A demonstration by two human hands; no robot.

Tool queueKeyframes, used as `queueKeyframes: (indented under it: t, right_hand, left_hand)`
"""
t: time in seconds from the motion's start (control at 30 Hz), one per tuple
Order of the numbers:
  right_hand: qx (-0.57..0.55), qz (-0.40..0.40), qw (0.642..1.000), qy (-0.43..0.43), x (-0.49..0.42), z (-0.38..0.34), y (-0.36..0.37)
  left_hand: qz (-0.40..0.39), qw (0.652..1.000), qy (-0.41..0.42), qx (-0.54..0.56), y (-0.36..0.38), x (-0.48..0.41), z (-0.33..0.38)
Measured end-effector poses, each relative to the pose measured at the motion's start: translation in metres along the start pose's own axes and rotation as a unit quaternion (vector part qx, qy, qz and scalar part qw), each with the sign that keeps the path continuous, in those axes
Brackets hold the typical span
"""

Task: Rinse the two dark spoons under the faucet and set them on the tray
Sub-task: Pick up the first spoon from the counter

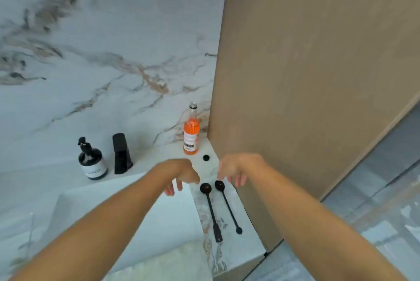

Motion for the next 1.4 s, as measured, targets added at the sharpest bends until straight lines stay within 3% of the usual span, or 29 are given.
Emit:
queueKeyframes:
  t: [0.2, 0.27, 0.33, 0.43, 0.97, 1.17, 1.4]
  right_hand:
    - [-0.060, 0.011, 0.998, -0.018, -0.071, 0.044, 0.061]
    - [-0.049, -0.052, 0.997, -0.010, -0.083, 0.054, 0.095]
    - [-0.155, -0.016, 0.988, 0.016, -0.101, 0.069, 0.117]
    - [-0.162, 0.049, 0.986, 0.010, -0.114, 0.075, 0.130]
    - [-0.245, 0.104, 0.964, 0.018, -0.144, 0.087, 0.165]
    - [-0.275, 0.071, 0.959, 0.004, -0.145, 0.086, 0.165]
    - [-0.390, 0.012, 0.920, -0.030, -0.131, 0.053, 0.162]
  left_hand:
    - [0.006, 0.992, -0.028, 0.124, 0.075, -0.066, 0.011]
    - [0.022, 0.985, -0.042, 0.163, 0.091, -0.084, 0.011]
    - [0.028, 0.975, -0.055, 0.216, 0.110, -0.102, 0.010]
    - [0.041, 0.953, -0.068, 0.293, 0.126, -0.121, 0.009]
    - [0.055, 0.923, -0.106, 0.366, 0.163, -0.152, -0.005]
    - [0.026, 0.871, -0.122, 0.476, 0.169, -0.147, -0.012]
    - [0.022, 0.823, -0.096, 0.559, 0.156, -0.135, -0.032]
Point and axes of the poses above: each hand's wrist, its own x-axis away from the middle knuckle, its own y-axis out of the palm, z = x × y, the point moved 10 cm from there along -x, towards the middle knuckle, and after that the axes turned 5 degrees about -y, right-handed, at the moved point
